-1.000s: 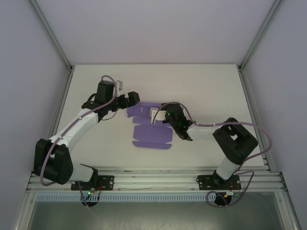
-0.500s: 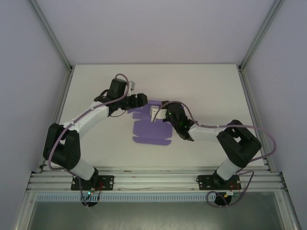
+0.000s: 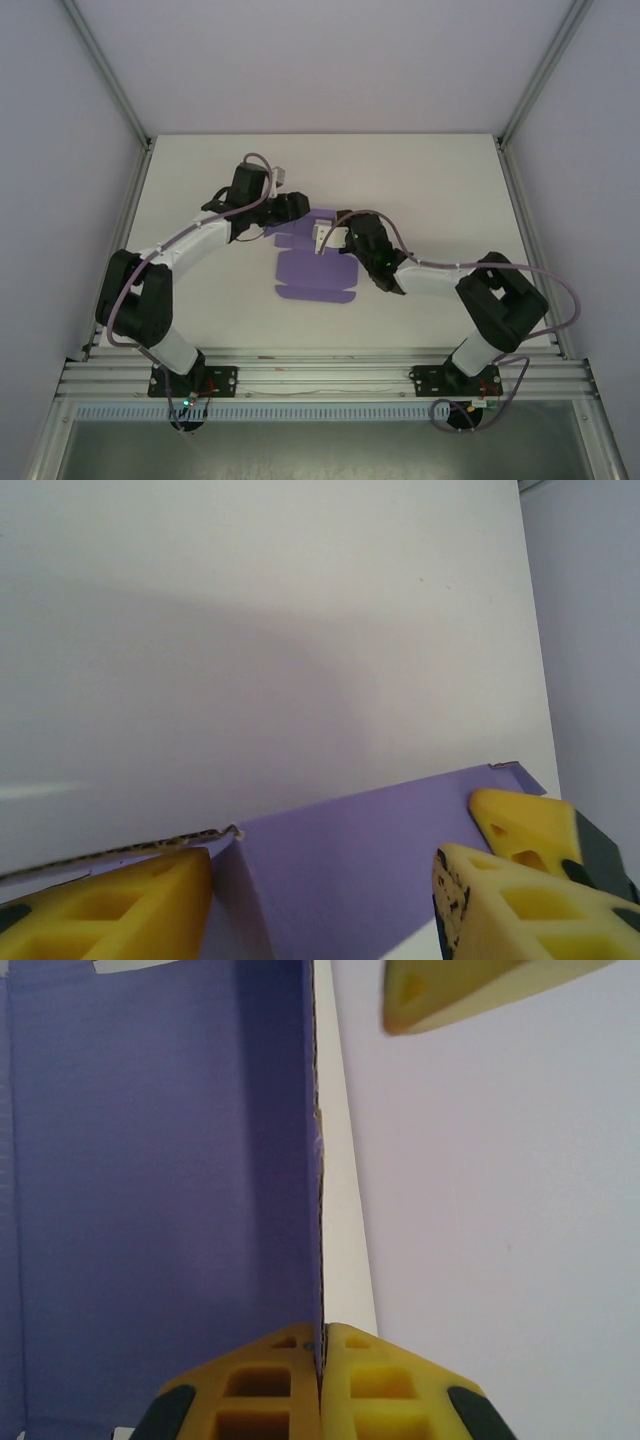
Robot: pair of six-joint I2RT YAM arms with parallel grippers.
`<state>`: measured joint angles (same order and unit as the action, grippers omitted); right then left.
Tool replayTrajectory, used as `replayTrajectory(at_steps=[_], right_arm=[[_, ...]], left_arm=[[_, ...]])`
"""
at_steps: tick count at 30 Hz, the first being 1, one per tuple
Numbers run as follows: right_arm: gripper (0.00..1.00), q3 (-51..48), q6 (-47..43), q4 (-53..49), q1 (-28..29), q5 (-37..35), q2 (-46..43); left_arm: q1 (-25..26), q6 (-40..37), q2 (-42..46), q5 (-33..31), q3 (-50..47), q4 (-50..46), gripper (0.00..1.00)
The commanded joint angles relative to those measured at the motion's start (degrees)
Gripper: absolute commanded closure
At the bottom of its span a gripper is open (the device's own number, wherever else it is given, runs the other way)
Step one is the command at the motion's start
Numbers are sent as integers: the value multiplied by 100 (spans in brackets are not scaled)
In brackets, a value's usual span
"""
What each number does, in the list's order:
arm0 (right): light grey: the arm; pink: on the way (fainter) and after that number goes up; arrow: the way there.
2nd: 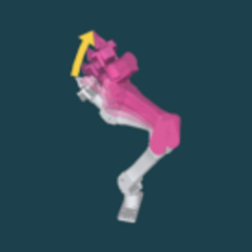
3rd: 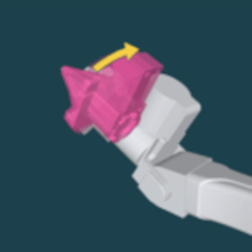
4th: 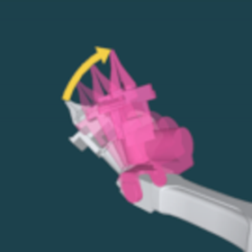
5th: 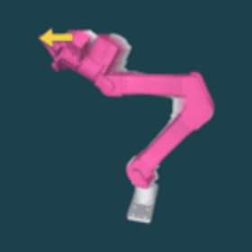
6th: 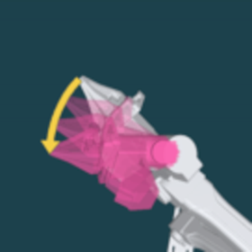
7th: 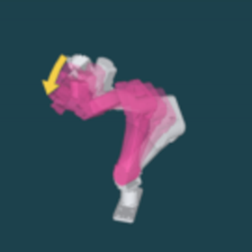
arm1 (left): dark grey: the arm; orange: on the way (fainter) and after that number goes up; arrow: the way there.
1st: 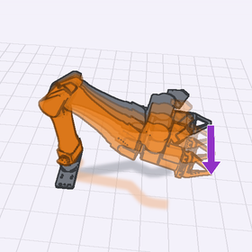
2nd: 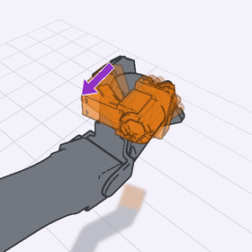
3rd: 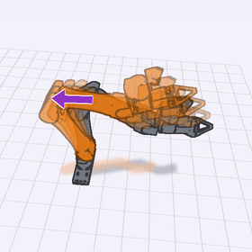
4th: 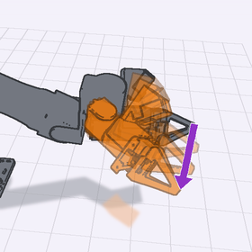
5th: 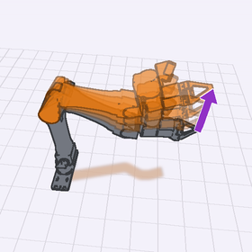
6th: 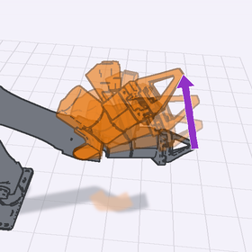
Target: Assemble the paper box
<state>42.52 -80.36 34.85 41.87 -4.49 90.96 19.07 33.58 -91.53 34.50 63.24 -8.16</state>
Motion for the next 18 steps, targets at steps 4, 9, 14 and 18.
replayTrajectory(at_steps=[4,9,14,18], right_arm=[[100,-53,275,-66,35,224,-272],[100,-56,208,-47,33,197,-171],[100,-85,117,12,32,227,-140],[100,-79,126,-4,29,234,-158]], left_arm=[[96,281,-9,125,-170,437,48],[160,754,-92,511,-318,1083,60],[206,1151,-74,591,-444,1538,72],[228,1195,-12,428,-502,1548,76]])
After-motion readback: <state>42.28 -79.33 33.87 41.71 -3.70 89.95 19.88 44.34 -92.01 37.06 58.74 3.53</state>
